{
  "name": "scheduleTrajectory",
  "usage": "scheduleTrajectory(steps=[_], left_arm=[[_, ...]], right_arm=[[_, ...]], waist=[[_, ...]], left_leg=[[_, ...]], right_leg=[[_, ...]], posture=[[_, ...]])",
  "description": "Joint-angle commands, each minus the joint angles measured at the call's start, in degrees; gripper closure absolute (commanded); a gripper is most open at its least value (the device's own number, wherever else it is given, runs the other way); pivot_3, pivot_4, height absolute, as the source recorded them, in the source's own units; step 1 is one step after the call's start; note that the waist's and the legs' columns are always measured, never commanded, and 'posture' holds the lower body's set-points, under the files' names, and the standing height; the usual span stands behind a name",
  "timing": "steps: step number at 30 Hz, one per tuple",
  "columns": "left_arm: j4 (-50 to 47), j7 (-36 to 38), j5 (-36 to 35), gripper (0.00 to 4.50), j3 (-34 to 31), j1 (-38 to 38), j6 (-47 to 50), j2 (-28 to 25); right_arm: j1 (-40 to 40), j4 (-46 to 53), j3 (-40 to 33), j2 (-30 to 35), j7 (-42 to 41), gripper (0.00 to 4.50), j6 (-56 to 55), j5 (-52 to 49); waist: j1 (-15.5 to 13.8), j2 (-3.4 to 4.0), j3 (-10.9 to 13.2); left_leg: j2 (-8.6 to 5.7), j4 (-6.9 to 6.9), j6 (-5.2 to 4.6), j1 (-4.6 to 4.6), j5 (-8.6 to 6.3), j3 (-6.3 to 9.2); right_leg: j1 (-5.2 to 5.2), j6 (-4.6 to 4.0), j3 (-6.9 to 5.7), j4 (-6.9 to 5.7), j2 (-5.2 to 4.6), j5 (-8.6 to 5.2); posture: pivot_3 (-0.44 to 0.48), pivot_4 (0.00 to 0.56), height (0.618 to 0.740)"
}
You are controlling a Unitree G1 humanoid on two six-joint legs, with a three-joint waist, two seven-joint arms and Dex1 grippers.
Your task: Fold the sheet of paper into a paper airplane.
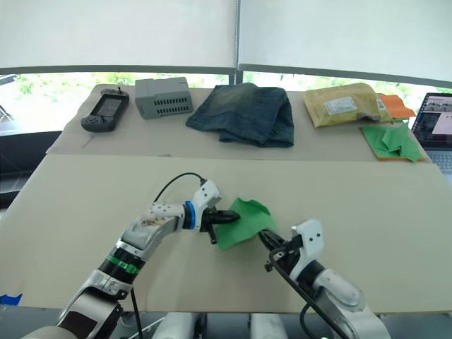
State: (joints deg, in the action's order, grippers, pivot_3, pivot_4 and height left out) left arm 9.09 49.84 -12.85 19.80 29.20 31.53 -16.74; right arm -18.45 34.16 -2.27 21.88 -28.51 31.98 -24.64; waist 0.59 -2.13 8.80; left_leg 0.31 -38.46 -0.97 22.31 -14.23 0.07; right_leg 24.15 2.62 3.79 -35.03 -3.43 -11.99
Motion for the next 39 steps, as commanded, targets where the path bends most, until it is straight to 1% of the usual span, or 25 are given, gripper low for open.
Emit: scheduleTrajectory(steps=[1, 5, 9, 13, 16, 21, 28, 32, 39], left_arm=[[1.1, -0.6, 1.9, 4.5, 1.4, -1.7, 2.2, -0.6], [0.8, -0.9, 1.8, 4.5, 1.1, -1.7, 2.3, -0.8], [0.8, -1.0, 1.8, 4.5, 1.0, -1.6, 2.4, -1.0], [0.0, -1.2, 1.7, 4.5, 1.0, -1.9, 2.9, -1.1], [-0.5, -1.3, 1.6, 4.5, 1.0, -2.1, 3.2, -1.3], [-0.8, -1.6, 1.5, 4.5, 0.9, -2.2, 3.3, -1.5], [-1.7, -2.2, 1.5, 4.5, 0.5, -2.6, 3.7, -2.1], [-2.5, -2.6, 1.4, 4.5, 0.1, -3.3, 4.0, -2.3], [-3.5, -3.2, 1.3, 4.5, -0.2, -3.9, 4.6, -2.5]], right_arm=[[0.4, -2.5, -1.3, 1.4, -0.3, 4.48, -2.2, 1.6], [0.2, -5.5, -1.4, 2.8, -0.9, 4.48, -3.6, 3.0], [1.2, -8.4, -1.2, 1.2, -0.7, 4.48, -6.6, 3.0], [3.2, -12.5, -1.0, -2.0, -1.1, 4.48, -10.5, 2.2], [4.4, -14.4, -0.9, -3.5, -2.3, 4.48, -13.0, 1.5], [7.3, -14.3, 0.8, -3.1, -6.5, 4.48, -15.6, 0.5], [13.7, -15.5, 2.2, -3.3, -8.0, 4.48, -15.3, 0.5], [15.9, -16.2, 3.0, -3.0, -9.1, 4.48, -14.3, 0.3], [18.9, -22.1, 2.9, -1.2, -10.1, 4.48, -13.8, 1.4]], waist=[[0.1, 0.02, 0.0], [0.1, 0.05, 0.0], [0.1, 0.04, 0.0], [0.3, -0.04, -0.1], [0.5, -0.23, -0.2], [0.6, -0.23, -0.2], [0.3, -0.16, -0.2], [0.3, -0.16, -0.2], [0.3, -0.16, -0.2]], left_leg=[[0.0, 0.0, 0.0, 0.0, 0.0, -0.03], [0.03, 0.0, 0.0, -0.06, 0.0, -0.04], [0.05, 0.0, 0.0, -0.07, 0.0, -0.07], [0.07, -0.05, 0.0, -0.08, 0.0, -0.06], [0.19, -0.06, 0.0, -0.17, 0.0, -0.03], [0.29, -0.06, 0.0, -0.25, 0.0, -0.04], [0.29, -0.04, 0.0, -0.16, 0.0, -0.13], [0.28, 0.04, 0.0, -0.14, 0.0, -0.15], [0.28, 0.04, 0.0, -0.21, 0.0, -0.18]], right_leg=[[0.0, 0.0, 0.0, -0.01, 0.0, 0.0], [-0.02, -0.02, 0.01, -0.05, 0.04, 0.0], [-0.04, -0.01, 0.01, -0.05, 0.07, 0.0], [-0.05, -0.03, 0.01, -0.04, 0.06, 0.03], [-0.08, -0.12, 0.02, -0.04, 0.08, 0.05], [-0.08, -0.27, 0.03, -0.05, 0.13, 0.06], [0.02, -0.18, 0.03, -0.09, 0.24, 0.15], [0.04, -0.21, 0.03, -0.06, 0.24, 0.13], [-0.01, -0.21, 0.03, -0.08, 0.24, 0.14]], posture=[[0.0, 0.15, 0.728], [0.0, 0.15, 0.728], [0.0, 0.15, 0.728], [0.0, 0.15, 0.728], [0.0, 0.15, 0.728], [0.0, 0.15, 0.728], [0.0, 0.15, 0.728], [0.0, 0.15, 0.728], [0.0, 0.15, 0.728]])
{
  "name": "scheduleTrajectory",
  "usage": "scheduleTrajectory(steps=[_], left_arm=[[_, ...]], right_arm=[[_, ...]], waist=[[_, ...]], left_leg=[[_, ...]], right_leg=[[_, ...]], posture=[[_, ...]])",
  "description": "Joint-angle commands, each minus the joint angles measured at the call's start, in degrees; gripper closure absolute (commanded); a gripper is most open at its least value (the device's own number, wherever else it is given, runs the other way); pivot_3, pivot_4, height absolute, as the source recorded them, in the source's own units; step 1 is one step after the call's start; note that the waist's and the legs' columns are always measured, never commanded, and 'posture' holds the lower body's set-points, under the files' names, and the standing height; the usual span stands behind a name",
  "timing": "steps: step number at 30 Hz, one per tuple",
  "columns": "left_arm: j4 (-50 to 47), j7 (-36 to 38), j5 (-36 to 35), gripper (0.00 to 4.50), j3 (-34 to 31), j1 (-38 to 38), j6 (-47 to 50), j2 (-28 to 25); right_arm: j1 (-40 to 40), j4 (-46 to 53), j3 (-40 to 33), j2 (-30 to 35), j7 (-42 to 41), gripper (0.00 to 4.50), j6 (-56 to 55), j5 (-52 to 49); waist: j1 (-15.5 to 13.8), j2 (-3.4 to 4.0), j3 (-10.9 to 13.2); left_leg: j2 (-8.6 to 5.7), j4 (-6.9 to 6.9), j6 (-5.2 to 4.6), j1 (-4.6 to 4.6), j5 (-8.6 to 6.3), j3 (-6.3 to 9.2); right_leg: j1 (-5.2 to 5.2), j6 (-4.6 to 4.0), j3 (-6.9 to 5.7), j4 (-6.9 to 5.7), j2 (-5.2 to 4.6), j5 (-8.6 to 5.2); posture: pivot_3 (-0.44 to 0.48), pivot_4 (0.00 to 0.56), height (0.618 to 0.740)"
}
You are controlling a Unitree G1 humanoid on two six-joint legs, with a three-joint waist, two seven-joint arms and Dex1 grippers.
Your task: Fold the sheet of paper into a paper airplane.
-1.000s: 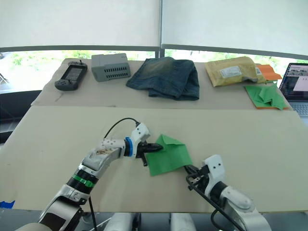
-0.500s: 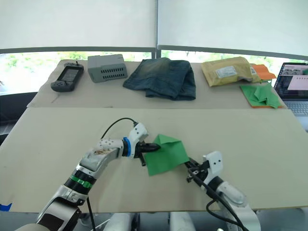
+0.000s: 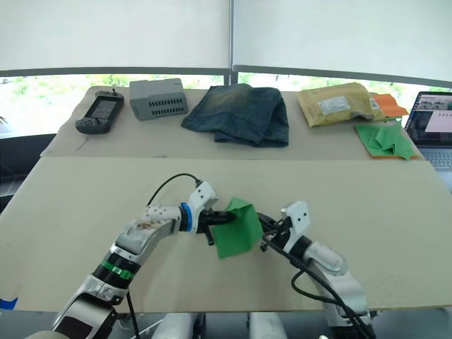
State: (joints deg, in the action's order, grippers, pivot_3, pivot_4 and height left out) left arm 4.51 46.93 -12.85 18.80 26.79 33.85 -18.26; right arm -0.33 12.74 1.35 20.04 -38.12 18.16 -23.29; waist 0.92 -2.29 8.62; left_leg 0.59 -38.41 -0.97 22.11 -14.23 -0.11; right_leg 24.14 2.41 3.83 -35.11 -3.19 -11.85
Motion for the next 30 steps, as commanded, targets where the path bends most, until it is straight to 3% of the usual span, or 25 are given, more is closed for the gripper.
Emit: scheduleTrajectory(steps=[1, 8, 16, 22, 30], left_arm=[[0.7, -0.2, 1.2, 4.5, 0.7, -1.6, 2.5, -1.3], [-1.9, -1.1, -1.1, 4.5, -3.3, -3.0, 3.8, -2.9], [-0.8, -8.1, -7.2, 4.5, -11.4, 0.2, 7.4, 6.7], [-0.7, -7.4, -6.5, 4.5, -9.7, 0.6, 7.2, 7.8], [0.0, -5.0, -3.3, 4.5, -3.8, -0.5, 6.0, 4.9]], right_arm=[[1.0, -1.4, -0.6, 0.8, -0.5, 4.48, 0.0, 0.2], [2.0, -4.0, -0.4, 0.6, -0.5, 4.48, -0.4, 0.5], [2.7, -4.5, 1.0, 0.1, -0.7, 4.48, -0.5, 1.2], [2.6, -4.2, 1.3, -0.1, -0.7, 4.48, -0.5, 1.9], [2.5, -1.9, 1.3, -0.1, -0.6, 4.48, 0.2, 1.3]], waist=[[0.0, 0.0, 0.0], [0.6, 0.01, 0.0], [0.1, 0.01, 0.0], [0.1, 0.01, 0.0], [0.1, 0.02, 0.0]], left_leg=[[0.0, 0.0, 0.0, 0.0, 0.0, -0.02], [0.11, 0.02, 0.0, -0.03, 0.0, -0.03], [0.07, -0.09, 0.0, 0.05, 0.01, -0.04], [0.01, -0.16, 0.0, 0.18, 0.0, -0.06], [0.0, -0.19, 0.0, 0.14, 0.0, -0.07]], right_leg=[[0.01, 0.0, 0.0, -0.01, 0.0, 0.0], [0.04, -0.05, 0.01, -0.09, 0.09, -0.01], [0.07, -0.04, 0.01, -0.11, 0.08, 0.03], [0.14, -0.03, 0.01, -0.07, 0.07, 0.06], [0.11, -0.03, 0.01, -0.1, 0.08, 0.06]], posture=[[0.0, 0.15, 0.728], [0.0, 0.15, 0.728], [0.0, 0.15, 0.728], [0.0, 0.15, 0.728], [0.0, 0.15, 0.728]])
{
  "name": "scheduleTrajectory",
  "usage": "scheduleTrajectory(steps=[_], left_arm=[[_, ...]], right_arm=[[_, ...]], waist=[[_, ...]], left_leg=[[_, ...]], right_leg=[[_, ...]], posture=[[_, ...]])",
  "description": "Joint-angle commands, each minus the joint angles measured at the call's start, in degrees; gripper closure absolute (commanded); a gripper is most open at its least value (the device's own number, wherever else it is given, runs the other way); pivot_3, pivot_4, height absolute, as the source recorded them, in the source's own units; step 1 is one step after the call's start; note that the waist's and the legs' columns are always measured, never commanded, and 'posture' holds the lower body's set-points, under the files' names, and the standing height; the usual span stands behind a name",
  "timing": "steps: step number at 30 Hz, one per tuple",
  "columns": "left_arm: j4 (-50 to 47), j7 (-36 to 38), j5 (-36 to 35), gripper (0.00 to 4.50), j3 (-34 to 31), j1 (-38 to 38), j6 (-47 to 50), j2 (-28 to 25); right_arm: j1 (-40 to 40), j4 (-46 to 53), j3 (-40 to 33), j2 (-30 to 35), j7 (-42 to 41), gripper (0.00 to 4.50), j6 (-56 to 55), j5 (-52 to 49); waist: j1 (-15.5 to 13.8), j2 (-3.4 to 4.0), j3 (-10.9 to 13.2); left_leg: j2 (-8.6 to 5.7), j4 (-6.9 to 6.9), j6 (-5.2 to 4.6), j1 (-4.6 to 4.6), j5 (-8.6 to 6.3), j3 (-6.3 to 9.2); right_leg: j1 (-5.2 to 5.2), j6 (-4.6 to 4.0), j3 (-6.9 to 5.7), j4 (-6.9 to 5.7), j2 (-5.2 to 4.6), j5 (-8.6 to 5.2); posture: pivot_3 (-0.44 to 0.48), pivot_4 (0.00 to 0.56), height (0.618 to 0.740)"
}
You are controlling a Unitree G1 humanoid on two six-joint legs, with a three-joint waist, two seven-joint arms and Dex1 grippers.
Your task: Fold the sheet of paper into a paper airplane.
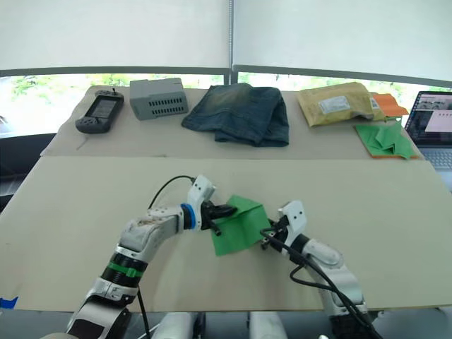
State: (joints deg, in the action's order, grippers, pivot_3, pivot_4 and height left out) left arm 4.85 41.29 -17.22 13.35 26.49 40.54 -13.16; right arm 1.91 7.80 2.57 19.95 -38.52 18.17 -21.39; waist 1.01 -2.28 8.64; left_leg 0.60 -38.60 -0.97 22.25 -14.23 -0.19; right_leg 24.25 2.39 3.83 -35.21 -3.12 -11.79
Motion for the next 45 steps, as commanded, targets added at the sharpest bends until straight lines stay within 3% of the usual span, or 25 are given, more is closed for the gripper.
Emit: scheduleTrajectory(steps=[1, 11, 22, 28, 34, 40, 45], left_arm=[[-0.1, 0.5, 1.5, 4.5, 2.0, -0.2, -1.4, -0.2], [-0.4, -0.7, 1.6, 4.5, 1.5, -1.3, -1.5, 1.3], [-7.7, -1.8, -1.5, 4.5, -4.3, -4.7, 4.7, -5.0], [-9.4, -3.8, -3.1, 4.5, -7.8, -4.3, 6.2, -5.3], [-8.2, -2.4, -5.2, 4.5, -11.6, -0.1, 1.4, -5.0], [-9.9, 4.5, -3.5, 4.5, -3.3, -0.5, 0.6, -7.9], [-8.6, 5.6, -0.5, 4.5, 1.6, -0.9, -0.5, -9.7]], right_arm=[[0.3, 3.7, 0.0, -0.3, -0.3, 4.48, 0.8, -1.5], [2.2, 8.1, 2.7, -1.7, -1.7, 4.48, 5.2, -4.8], [6.8, 0.5, 6.5, -1.1, -4.0, 4.48, 3.4, -0.7], [8.5, -2.9, 8.1, -0.4, -5.6, 4.48, 2.9, 1.9], [9.6, -5.1, 10.0, 0.5, -5.1, 4.48, 4.3, 5.6], [10.3, -4.2, 12.3, 2.8, -2.6, 4.48, 8.5, 10.4], [10.6, 0.0, 12.8, 4.5, -0.7, 4.48, 13.2, 11.7]], waist=[[0.0, 0.01, 0.0], [-0.2, 0.01, 0.0], [0.3, 0.04, 0.0], [0.1, 0.04, 0.0], [0.0, 0.03, 0.0], [0.1, 0.03, 0.0], [-0.1, 0.03, 0.0]], left_leg=[[0.0, 0.0, 0.0, 0.0, 0.0, 0.0], [-0.02, -0.12, 0.0, 0.04, 0.0, 0.04], [0.08, -0.12, 0.0, 0.0, 0.0, 0.08], [0.06, -0.13, 0.0, 0.01, 0.0, 0.09], [0.07, -0.15, 0.0, 0.01, 0.0, 0.06], [0.03, -0.15, 0.0, -0.09, 0.0, -0.02], [0.03, -0.16, 0.0, -0.07, 0.0, -0.03]], right_leg=[[0.0, 0.0, 0.0, 0.0, -0.01, 0.0], [-0.03, 0.06, 0.0, 0.01, -0.05, 0.03], [0.01, 0.03, -0.01, -0.04, 0.01, 0.05], [0.01, 0.03, -0.01, -0.04, 0.0, 0.05], [0.01, -0.04, -0.02, -0.04, 0.01, 0.09], [-0.09, -0.05, -0.02, -0.02, 0.0, 0.1], [-0.07, -0.05, -0.02, -0.04, 0.0, 0.1]], posture=[[0.0, 0.15, 0.728], [0.0, 0.15, 0.728], [0.0, 0.15, 0.728], [0.0, 0.15, 0.728], [0.0, 0.15, 0.728], [0.0, 0.15, 0.728], [0.0, 0.15, 0.728]])
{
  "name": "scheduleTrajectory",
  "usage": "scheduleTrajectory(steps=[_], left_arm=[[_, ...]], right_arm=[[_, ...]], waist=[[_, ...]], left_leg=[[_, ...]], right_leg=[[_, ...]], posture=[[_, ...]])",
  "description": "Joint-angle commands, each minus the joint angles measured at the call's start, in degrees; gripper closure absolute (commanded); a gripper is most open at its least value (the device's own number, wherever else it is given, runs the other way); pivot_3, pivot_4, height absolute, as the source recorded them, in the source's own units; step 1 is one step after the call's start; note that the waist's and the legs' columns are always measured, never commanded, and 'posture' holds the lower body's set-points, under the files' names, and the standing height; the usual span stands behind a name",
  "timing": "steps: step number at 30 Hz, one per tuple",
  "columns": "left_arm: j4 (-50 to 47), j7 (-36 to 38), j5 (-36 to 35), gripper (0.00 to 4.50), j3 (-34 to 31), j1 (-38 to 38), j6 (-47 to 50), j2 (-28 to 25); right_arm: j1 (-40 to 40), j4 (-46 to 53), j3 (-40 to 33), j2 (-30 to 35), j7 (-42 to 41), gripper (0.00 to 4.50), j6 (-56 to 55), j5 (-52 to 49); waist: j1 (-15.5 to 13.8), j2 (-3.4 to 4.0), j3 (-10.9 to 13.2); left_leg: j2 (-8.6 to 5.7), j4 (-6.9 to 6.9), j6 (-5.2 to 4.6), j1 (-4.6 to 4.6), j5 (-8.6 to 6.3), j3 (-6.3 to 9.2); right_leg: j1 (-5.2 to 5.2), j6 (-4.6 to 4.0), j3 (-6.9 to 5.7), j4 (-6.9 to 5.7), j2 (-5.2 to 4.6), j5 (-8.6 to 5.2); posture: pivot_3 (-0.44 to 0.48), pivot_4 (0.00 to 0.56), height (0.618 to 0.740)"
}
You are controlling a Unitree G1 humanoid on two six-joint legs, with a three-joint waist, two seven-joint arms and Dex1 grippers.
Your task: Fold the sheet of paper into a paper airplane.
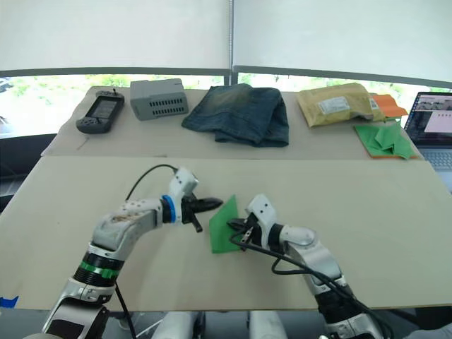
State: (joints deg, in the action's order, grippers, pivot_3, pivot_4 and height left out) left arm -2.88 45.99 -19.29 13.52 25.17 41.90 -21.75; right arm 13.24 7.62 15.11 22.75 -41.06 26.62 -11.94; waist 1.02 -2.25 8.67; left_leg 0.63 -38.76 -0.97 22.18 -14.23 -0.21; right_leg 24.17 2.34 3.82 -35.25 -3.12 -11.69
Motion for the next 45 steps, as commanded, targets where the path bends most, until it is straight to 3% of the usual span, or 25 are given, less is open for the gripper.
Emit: scheduleTrajectory(steps=[1, 8, 29, 35, 39, 45], left_arm=[[-0.4, 1.2, 2.5, 4.5, 2.6, 0.3, -2.3, -1.6], [2.2, 1.5, 6.3, 4.5, 6.3, -0.1, -5.4, -2.3], [2.2, 0.4, 7.2, 4.5, 5.1, -1.6, -5.9, -1.7], [1.5, 0.0, 7.1, 4.5, 4.8, -2.3, -5.5, -1.8], [1.6, -0.1, 7.2, 4.5, 4.8, -2.5, -5.5, -1.8], [2.7, -0.2, 7.5, 4.5, 4.6, -1.7, -5.9, -1.9]], right_arm=[[-0.7, 1.9, -0.1, 2.1, 2.1, 4.48, 6.2, 1.9], [1.1, 5.0, -1.4, 4.0, 3.8, 4.48, 8.0, 1.8], [20.9, -27.7, 1.7, -2.8, -0.2, 4.48, -12.2, 9.7], [20.2, -25.4, 0.8, -2.2, -1.8, 4.48, -15.8, 9.6], [17.2, -20.4, 1.7, 0.8, -3.4, 4.48, -10.3, 10.7], [10.2, -4.9, 0.8, 7.2, -8.9, 4.48, 0.8, 6.4]], waist=[[-0.1, 0.0, 0.0], [-0.3, 0.0, 0.0], [0.8, 0.01, 0.0], [1.2, 0.01, 0.0], [1.1, 0.01, 0.0], [1.0, 0.01, 0.0]], left_leg=[[0.0, 0.0, 0.0, 0.01, 0.0, 0.01], [-0.04, -0.01, 0.0, 0.05, 0.0, 0.01], [0.05, -0.03, -0.01, -0.08, 0.0, -0.02], [0.05, -0.01, -0.01, -0.03, 0.0, 0.1], [0.02, 0.0, -0.01, 0.0, 0.0, 0.13], [-0.04, 0.0, -0.01, 0.0, 0.0, 0.13]], right_leg=[[0.0, 0.0, 0.0, 0.0, 0.0, 0.0], [-0.01, 0.02, -0.01, 0.06, -0.07, -0.01], [-0.04, -0.04, 0.0, -0.06, 0.03, 0.05], [0.0, -0.17, 0.01, -0.09, 0.01, 0.1], [0.02, -0.36, 0.01, -0.08, 0.0, 0.21], [-0.01, -0.12, 0.01, -0.05, -0.06, 0.05]], posture=[[0.0, 0.15, 0.728], [0.0, 0.15, 0.728], [0.0, 0.15, 0.728], [0.0, 0.15, 0.728], [0.0, 0.15, 0.728], [0.0, 0.15, 0.728]])
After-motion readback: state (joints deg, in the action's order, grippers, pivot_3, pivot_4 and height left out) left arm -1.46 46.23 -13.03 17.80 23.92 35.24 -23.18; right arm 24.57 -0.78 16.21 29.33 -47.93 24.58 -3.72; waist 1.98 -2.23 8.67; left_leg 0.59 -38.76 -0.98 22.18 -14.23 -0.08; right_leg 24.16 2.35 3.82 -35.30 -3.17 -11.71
